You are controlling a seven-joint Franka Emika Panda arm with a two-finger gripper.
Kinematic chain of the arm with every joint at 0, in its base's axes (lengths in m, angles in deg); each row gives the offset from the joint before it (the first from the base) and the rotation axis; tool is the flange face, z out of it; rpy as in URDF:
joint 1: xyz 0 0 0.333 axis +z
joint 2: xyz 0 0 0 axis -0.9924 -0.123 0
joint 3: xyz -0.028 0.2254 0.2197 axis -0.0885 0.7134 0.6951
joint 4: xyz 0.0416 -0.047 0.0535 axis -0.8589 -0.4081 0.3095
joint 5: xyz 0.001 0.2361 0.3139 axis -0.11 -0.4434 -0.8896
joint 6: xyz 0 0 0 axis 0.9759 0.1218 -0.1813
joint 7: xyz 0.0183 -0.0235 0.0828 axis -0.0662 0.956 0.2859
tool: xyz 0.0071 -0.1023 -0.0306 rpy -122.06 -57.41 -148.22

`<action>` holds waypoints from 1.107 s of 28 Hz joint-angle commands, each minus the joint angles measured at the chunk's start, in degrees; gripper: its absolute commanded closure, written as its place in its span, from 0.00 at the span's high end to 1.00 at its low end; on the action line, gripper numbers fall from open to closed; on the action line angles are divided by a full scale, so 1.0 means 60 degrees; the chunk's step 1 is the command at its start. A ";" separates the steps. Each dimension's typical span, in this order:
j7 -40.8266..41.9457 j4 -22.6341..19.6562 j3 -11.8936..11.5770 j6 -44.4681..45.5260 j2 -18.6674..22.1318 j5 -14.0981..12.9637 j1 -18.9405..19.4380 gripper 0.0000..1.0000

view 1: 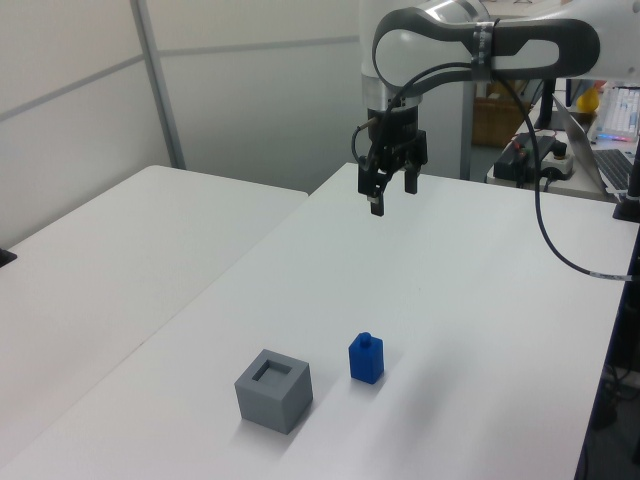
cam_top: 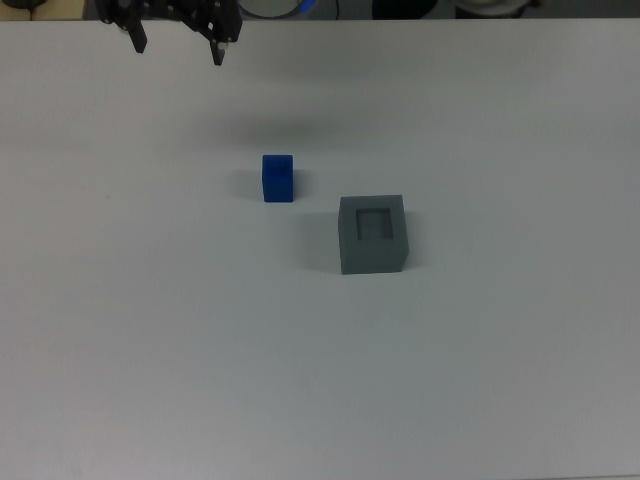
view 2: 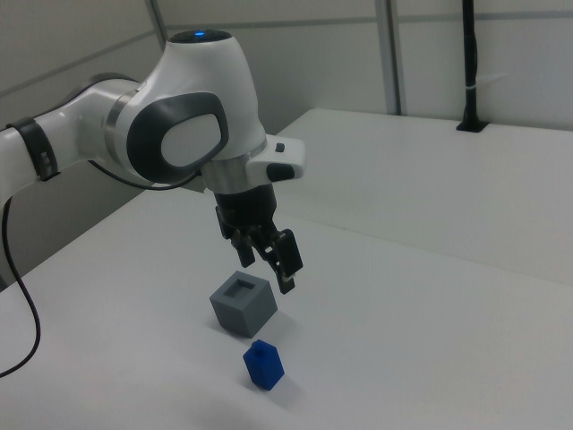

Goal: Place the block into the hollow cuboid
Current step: 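Lower the open gripper onto the blue block, then close the gripper on the blue block and lift it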

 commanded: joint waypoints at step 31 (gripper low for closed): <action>-0.0217 -0.2589 0.1238 -0.3203 -0.2302 0.1047 0.0704 0.83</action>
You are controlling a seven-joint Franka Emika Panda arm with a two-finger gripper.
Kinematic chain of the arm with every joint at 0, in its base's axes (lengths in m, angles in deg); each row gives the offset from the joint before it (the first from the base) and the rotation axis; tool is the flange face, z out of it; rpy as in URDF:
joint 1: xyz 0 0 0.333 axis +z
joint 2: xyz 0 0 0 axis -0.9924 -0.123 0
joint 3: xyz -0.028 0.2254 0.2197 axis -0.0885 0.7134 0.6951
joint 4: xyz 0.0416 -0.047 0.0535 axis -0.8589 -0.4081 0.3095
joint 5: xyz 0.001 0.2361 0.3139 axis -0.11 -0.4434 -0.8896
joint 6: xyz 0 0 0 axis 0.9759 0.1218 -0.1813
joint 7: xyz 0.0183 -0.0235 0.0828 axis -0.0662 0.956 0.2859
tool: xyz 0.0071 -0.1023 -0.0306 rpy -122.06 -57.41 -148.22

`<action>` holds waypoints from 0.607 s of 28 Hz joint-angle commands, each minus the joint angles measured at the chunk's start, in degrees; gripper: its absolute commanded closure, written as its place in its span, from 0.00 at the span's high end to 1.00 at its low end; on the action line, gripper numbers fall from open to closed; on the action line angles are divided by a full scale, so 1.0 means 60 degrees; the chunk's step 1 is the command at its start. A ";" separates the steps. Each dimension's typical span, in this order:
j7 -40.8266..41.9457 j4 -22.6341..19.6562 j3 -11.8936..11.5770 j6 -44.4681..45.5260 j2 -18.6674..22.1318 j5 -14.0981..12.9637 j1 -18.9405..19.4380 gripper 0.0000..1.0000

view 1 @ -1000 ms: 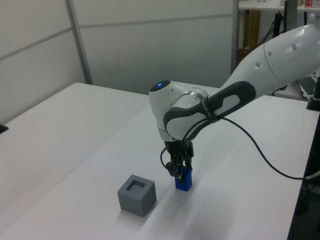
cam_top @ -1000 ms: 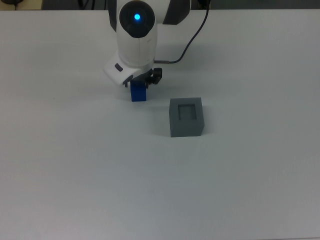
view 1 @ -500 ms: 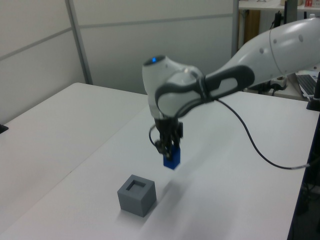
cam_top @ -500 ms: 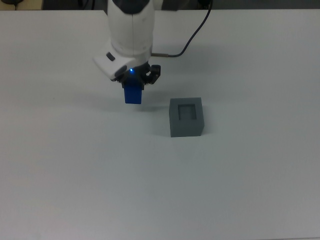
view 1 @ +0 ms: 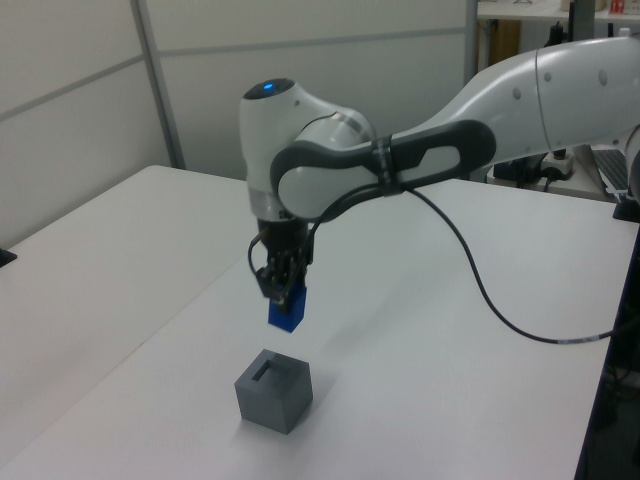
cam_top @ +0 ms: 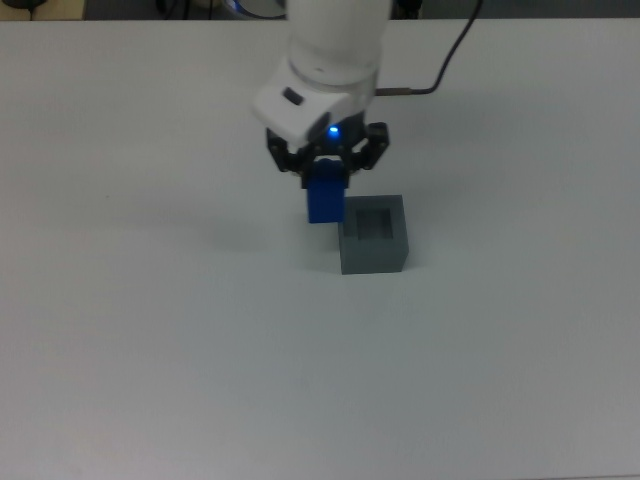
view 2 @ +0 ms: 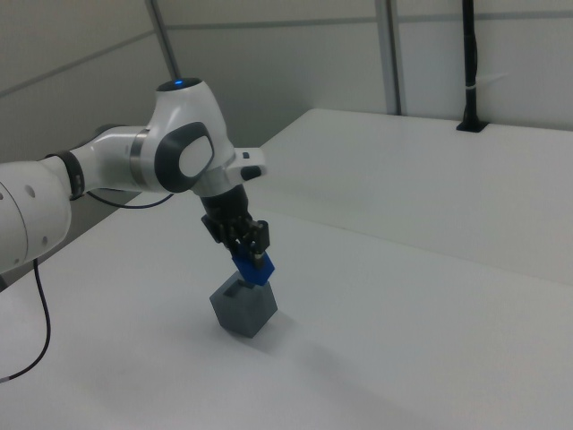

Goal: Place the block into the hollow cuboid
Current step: 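Carry the blue block over the opening of the grey hollow cube, then lower the blue block into the grey cube's opening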

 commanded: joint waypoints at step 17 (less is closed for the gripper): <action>-0.1325 0.0364 -0.0840 -0.0152 -0.0735 -0.0119 0.1332 0.41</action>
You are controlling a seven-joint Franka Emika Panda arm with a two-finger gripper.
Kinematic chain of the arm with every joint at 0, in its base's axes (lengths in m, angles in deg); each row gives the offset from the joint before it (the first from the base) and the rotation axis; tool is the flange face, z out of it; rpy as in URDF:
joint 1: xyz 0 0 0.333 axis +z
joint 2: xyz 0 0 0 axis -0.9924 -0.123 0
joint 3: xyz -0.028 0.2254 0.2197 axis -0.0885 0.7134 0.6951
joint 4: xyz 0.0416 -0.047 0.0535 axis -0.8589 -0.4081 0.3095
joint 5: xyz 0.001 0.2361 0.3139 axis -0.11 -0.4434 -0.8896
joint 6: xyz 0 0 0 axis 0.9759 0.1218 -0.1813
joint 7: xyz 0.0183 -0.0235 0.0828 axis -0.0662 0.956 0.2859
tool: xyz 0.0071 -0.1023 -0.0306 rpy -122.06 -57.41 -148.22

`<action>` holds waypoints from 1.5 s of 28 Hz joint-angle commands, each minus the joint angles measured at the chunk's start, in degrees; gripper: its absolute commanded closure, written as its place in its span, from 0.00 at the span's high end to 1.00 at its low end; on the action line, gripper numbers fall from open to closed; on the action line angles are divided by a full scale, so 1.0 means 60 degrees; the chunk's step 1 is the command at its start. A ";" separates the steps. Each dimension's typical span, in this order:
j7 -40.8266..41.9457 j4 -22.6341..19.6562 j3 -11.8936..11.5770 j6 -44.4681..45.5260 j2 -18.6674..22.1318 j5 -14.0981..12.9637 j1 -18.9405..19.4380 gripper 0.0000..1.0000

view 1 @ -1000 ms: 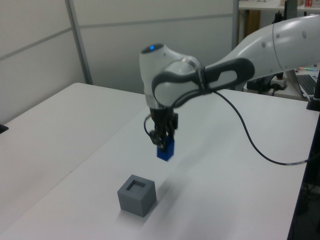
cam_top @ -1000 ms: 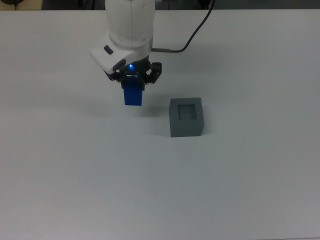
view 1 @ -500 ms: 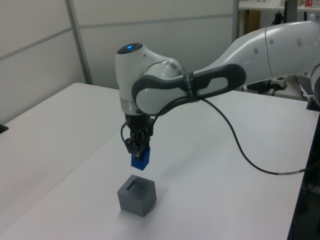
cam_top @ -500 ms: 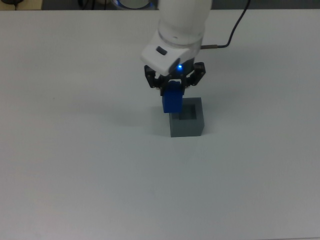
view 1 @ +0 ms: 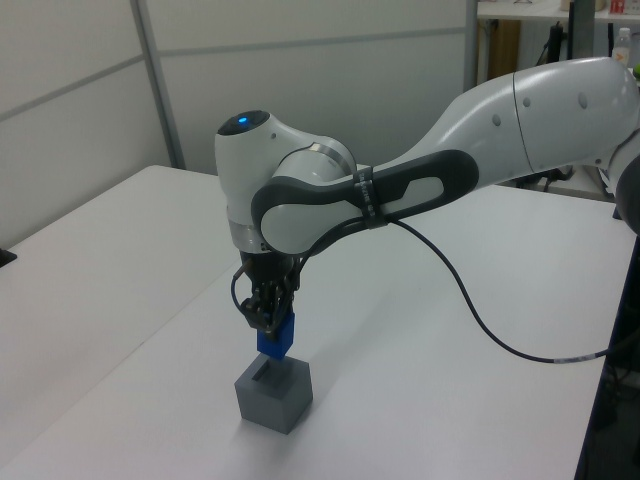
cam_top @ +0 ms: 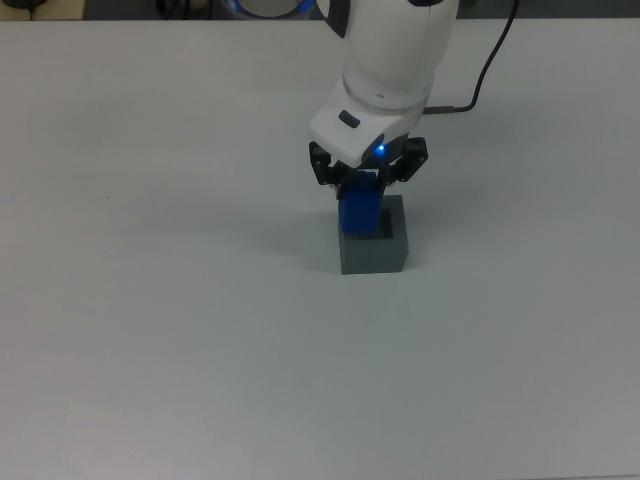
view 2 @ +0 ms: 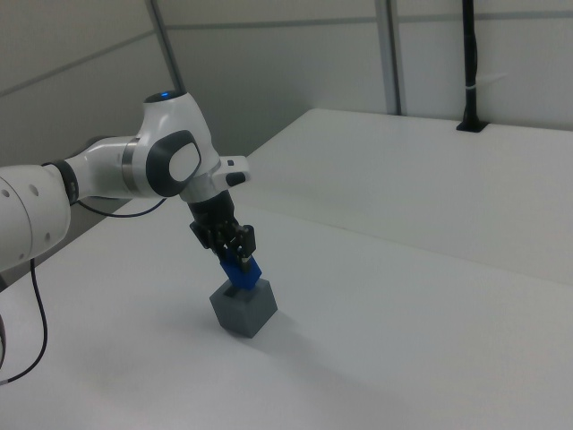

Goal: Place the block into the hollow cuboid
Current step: 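Lower the blue block into the grey cube's opening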

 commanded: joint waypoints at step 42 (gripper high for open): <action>-0.1898 -0.0108 0.0139 -0.0267 -0.0383 -0.0076 0.0345 0.42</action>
